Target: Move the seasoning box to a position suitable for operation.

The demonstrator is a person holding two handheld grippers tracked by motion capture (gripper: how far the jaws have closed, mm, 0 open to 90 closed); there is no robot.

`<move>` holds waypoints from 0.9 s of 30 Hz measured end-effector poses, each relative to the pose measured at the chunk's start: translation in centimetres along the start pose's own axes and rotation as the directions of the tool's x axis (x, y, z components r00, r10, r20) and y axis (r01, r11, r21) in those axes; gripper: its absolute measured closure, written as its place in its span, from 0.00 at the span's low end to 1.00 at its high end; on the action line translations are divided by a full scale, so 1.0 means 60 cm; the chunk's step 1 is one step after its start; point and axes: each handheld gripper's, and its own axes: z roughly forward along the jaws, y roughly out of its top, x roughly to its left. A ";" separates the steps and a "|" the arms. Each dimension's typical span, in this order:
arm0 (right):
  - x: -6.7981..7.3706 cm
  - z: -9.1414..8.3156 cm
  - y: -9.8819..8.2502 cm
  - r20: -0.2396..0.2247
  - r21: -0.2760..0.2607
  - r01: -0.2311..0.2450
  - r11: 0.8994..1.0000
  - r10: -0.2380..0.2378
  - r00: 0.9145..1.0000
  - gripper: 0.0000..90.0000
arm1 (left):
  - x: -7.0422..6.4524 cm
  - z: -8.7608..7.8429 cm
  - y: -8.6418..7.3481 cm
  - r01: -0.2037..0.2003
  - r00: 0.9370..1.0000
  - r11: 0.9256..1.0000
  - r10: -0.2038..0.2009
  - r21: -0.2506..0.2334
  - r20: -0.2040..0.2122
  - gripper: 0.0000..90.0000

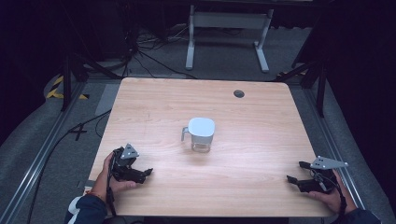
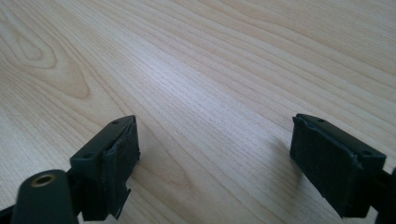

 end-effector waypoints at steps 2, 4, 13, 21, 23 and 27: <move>0.000 0.000 0.000 0.000 -0.001 -0.002 1.000 0.002 1.000 0.17 | 0.000 -0.004 0.002 -0.024 0.999 0.999 0.025 -0.023 0.034 0.17; 0.000 0.000 0.000 0.000 -0.001 0.000 1.000 0.000 1.000 0.17 | 0.000 -0.003 0.006 -0.010 1.000 1.000 0.011 -0.024 0.026 0.30; 0.000 0.000 0.000 -0.001 0.000 0.001 1.000 -0.001 1.000 0.17 | -0.004 -0.009 0.045 -0.032 0.999 0.997 0.030 -0.073 -0.027 0.50; 0.000 0.000 0.000 -0.001 -0.002 -0.001 1.000 0.001 1.000 0.17 | -0.014 -0.026 0.099 -0.051 0.999 0.984 0.047 -0.170 -0.023 0.60; 0.000 0.000 0.000 -0.002 -0.003 -0.003 1.000 0.003 1.000 0.17 | -0.015 -0.027 0.108 -0.032 0.999 0.983 0.032 -0.180 -0.002 0.64; 0.000 0.000 0.000 -0.002 -0.003 -0.003 1.000 0.003 1.000 0.17 | -0.024 -0.034 0.134 -0.038 0.999 0.972 0.041 -0.230 0.009 0.75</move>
